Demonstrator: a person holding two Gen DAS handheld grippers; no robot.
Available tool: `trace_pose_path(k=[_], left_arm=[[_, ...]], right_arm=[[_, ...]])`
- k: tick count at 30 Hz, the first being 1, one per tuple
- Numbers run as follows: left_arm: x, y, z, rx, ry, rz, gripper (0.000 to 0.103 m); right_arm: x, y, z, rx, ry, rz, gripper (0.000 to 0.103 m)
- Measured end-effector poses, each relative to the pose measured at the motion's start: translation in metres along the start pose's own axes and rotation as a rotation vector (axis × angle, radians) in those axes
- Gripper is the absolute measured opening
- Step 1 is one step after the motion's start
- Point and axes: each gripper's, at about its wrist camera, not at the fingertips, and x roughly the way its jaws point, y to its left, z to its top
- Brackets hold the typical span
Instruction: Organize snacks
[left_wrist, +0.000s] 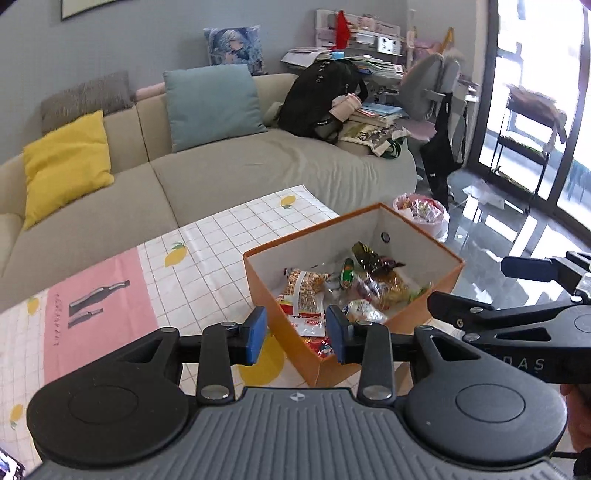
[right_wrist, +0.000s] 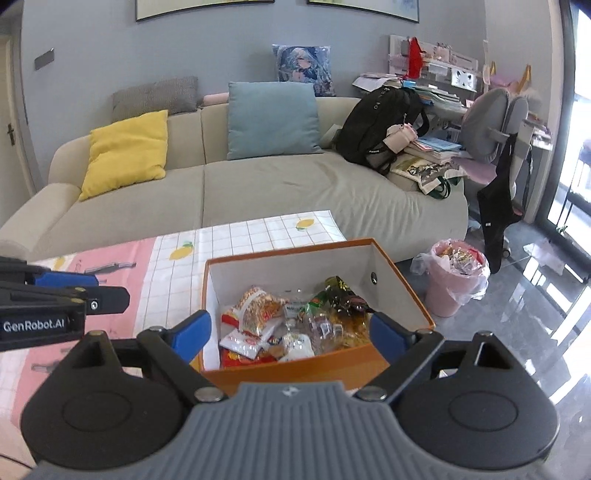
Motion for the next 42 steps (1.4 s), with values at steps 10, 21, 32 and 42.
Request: trace_pose_path(k=[10, 21, 32, 42], left_arm=[[0.023, 0.005, -0.033, -0.058, 0.051, 0.002, 0.058], [0.031, 0.016, -0.047, -0.096, 0.105, 0.065, 0.077], [0.023, 0.023, -0.048, -0.111, 0.097, 0.093, 0.087], [0.023, 0.026, -0.046, -0.117, 0.098, 0.090, 0.087]], right_arm=[[0.015, 0.006, -0.035, 0.043, 0.078, -0.001, 0.091], [0.024, 0.012, -0.043, 0.036, 0.099, -0.021, 0.096], [0.023, 0.016, -0.039, 0.011, 0.087, -0.035, 0.098], [0.025, 0.016, -0.038, 0.007, 0.088, -0.036, 0.099]])
